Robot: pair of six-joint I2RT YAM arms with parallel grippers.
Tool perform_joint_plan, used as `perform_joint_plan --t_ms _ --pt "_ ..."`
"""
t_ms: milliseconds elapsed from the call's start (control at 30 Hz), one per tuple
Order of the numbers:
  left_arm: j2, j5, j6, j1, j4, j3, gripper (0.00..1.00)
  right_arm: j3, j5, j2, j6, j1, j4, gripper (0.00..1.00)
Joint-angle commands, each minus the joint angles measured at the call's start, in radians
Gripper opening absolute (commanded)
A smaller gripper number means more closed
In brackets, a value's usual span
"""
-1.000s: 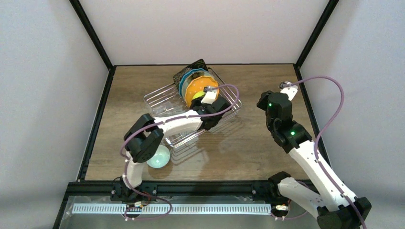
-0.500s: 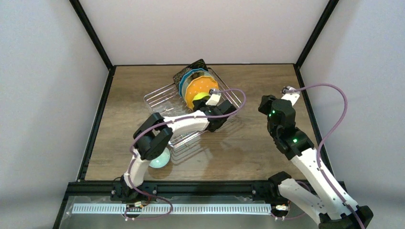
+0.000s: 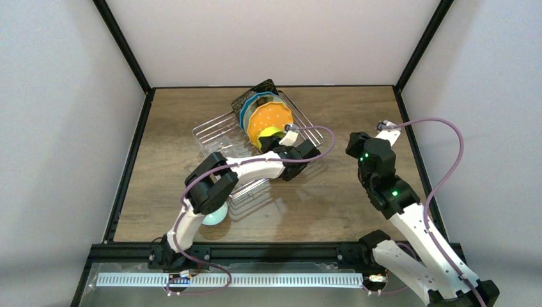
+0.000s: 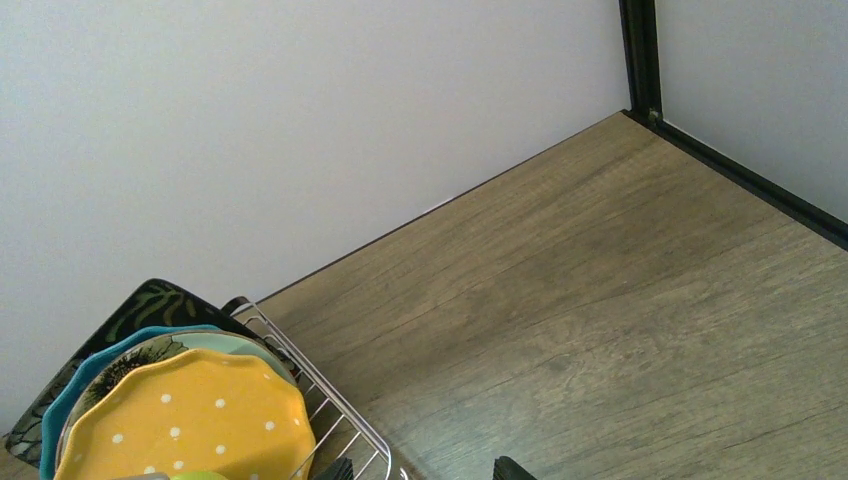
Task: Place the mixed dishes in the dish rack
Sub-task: Place the upside down bowl on the dish rack.
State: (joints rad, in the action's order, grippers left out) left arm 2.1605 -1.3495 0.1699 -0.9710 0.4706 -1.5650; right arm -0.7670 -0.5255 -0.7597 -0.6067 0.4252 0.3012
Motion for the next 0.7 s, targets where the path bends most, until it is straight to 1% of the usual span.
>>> perform_joint_plan --t_ms 0,233,567,667 --pt "0.041 -0.071 -0.009 -0.01 0.01 -0.029 0.03 0.016 -0.009 0.017 -0.004 -0.006 -0.025 0.8" --pt "0.073 -0.11 -0.003 -0.015 0.021 -0.038 0.03 0.03 -0.006 0.029 0.004 -0.006 -0.037 0.8" --pt "0.135 -0.135 0.016 -0.025 0.076 -0.108 0.03 0.051 0.016 0.046 0.011 -0.006 -0.05 0.8" --pt "0.157 -0.159 0.049 -0.031 0.123 -0.123 0.03 0.053 0.02 0.054 0.012 -0.006 -0.049 0.8"
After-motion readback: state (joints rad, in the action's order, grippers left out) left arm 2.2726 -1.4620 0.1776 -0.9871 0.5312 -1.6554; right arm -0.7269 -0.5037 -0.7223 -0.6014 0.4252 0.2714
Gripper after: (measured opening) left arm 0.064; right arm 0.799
